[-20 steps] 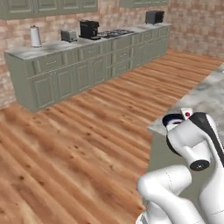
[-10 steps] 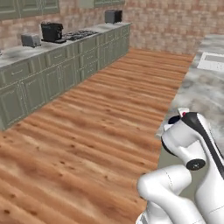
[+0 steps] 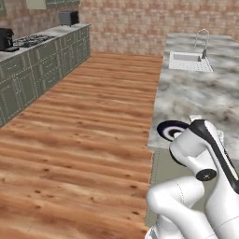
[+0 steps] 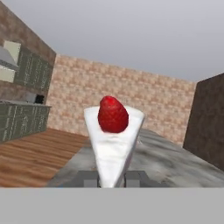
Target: Take the baked cake out of the oven and place it on the plate for cooling. Then close the oven door.
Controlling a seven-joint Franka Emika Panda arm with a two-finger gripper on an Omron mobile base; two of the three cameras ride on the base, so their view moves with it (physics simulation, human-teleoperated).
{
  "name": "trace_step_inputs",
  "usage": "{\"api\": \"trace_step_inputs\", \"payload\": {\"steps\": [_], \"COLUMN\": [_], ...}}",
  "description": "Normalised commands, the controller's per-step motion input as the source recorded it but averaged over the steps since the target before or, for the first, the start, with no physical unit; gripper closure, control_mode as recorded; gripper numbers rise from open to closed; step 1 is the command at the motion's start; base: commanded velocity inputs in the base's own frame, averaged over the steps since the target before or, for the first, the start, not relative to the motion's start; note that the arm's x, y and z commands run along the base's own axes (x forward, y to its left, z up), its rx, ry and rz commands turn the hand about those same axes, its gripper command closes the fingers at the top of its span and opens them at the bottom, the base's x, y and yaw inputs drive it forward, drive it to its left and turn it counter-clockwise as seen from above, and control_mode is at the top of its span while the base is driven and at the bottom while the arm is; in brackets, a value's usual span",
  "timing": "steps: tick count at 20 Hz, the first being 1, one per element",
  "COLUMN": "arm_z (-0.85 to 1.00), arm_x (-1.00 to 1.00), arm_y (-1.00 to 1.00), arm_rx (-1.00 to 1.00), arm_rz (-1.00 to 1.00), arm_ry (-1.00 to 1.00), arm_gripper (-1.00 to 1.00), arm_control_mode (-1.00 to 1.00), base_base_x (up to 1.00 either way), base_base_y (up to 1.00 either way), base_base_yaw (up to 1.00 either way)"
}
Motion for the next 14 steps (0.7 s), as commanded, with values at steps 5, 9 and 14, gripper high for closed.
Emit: {"api": "trace_step_inputs", "payload": {"steps": [5,9,14], "arm_z": [0.0,0.0,0.0], "arm_x": [0.0,0.0,0.0], "arm_y": [0.0,0.0,0.0], "arm_rx": [0.0,0.0,0.0], "arm_rz": [0.0,0.0,0.0], "arm_ry": [0.0,0.0,0.0], "arm_gripper": [1.0,1.0,1.0], "arm_control_mode": [1.0,1.0,-1.0], "base_base_x": [-0.02,0.0,0.0], "base_base_y": [-0.08,-0.16,-0.02], "base_base_yaw": [-0.19,0.0,0.0]}}
